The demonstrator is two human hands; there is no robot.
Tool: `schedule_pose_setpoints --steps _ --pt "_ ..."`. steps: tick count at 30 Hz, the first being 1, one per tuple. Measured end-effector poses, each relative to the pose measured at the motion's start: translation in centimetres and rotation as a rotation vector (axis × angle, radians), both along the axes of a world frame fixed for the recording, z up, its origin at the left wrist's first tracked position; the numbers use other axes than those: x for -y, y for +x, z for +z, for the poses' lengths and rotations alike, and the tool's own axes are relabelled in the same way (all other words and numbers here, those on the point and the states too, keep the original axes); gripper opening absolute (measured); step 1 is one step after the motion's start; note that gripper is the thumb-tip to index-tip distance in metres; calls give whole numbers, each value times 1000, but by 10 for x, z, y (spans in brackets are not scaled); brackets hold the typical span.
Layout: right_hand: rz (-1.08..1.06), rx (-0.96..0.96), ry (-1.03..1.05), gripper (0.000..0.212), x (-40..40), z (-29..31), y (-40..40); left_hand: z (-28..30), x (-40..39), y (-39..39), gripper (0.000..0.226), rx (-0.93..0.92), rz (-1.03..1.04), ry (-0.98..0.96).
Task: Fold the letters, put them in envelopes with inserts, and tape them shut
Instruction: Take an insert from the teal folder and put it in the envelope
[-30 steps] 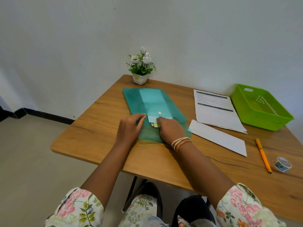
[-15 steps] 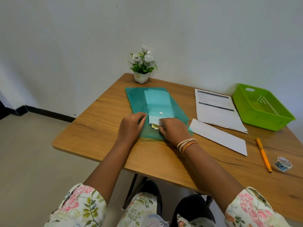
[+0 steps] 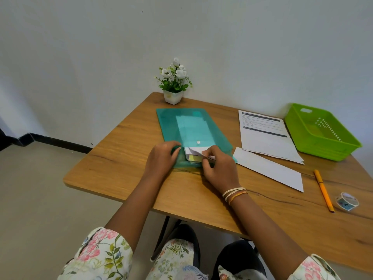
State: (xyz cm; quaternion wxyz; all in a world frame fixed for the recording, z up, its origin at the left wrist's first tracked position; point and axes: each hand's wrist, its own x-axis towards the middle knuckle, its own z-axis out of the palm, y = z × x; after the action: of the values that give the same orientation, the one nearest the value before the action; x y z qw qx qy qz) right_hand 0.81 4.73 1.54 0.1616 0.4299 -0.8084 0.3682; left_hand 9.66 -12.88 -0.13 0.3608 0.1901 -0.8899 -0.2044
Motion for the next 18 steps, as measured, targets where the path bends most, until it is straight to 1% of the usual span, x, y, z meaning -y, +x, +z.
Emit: schedule_pose_setpoints --steps 5,8,12,18 --pt "28 23 -202 11 -10 10 7 2 -2 1 18 25 -8 18" --pt "9 39 -318 15 -15 23 8 1 -1 1 21 54 2 40" --pt "-90 80 -569 16 -25 50 3 2 -2 0 23 89 4 66" --pt "-255 -16 -735 12 -45 95 -13 4 -4 3 25 155 17 125"
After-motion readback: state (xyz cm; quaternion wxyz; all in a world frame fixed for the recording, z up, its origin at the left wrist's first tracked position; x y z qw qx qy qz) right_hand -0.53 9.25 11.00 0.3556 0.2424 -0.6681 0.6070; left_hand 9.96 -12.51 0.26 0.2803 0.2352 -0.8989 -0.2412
